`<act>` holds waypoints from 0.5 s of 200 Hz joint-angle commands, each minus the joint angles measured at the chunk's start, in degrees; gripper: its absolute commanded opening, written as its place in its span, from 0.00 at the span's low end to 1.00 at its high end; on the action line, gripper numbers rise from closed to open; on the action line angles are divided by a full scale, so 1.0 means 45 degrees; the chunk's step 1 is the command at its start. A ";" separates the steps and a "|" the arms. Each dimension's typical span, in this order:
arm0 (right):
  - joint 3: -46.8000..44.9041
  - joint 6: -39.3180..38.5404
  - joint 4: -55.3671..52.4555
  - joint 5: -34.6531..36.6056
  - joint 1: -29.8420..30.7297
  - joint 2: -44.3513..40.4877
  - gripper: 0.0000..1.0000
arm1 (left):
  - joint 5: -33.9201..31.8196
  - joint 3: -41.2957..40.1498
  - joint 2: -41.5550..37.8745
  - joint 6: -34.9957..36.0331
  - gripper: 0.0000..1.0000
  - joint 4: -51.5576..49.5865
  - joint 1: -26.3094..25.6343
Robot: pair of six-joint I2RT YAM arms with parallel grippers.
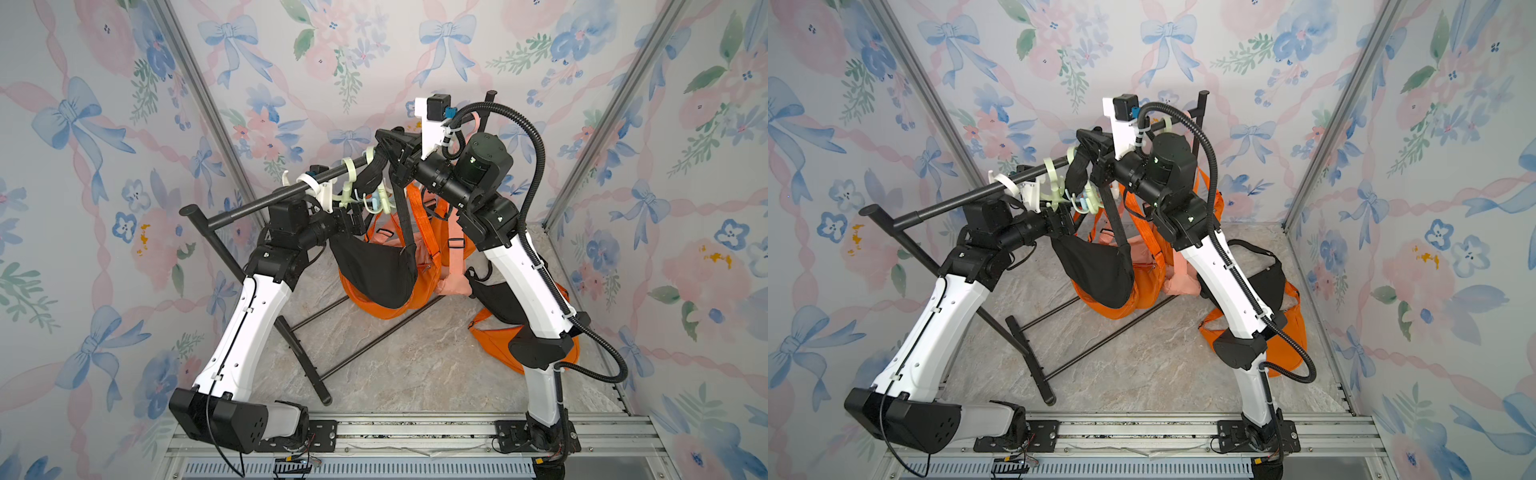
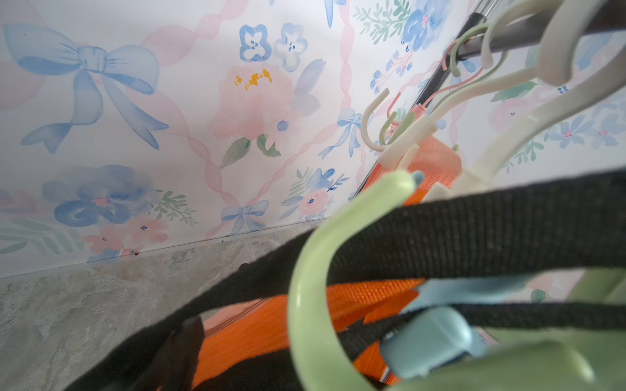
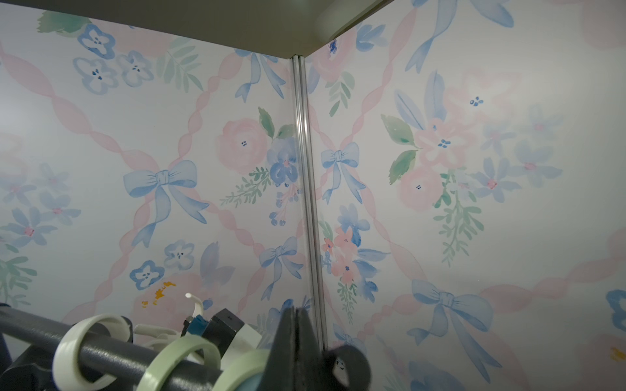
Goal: Take the bag off the hook
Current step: Move the clothesline to the center of the board.
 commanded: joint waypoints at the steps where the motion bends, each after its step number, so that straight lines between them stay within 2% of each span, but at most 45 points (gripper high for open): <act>1: 0.0411 0.0355 0.0414 0.0237 -0.0303 0.0380 0.00 | 0.0968 0.1253 0.0794 -0.0142 0.98 0.0626 0.0443; 42: 0.0419 0.0269 0.0187 0.0379 -0.0501 0.0533 0.00 | 0.2115 0.3701 0.3101 -0.0765 0.98 0.0356 0.0960; 74: 0.0323 0.0128 -0.0086 0.0389 -0.0495 0.0393 0.00 | 0.2530 0.6746 0.5219 -0.1432 0.98 -0.0935 0.1286; 100: 0.0226 -0.0143 -0.0204 0.0445 -0.0374 0.0192 0.00 | 0.2807 0.6700 0.5303 -0.1657 0.98 -0.1031 0.1280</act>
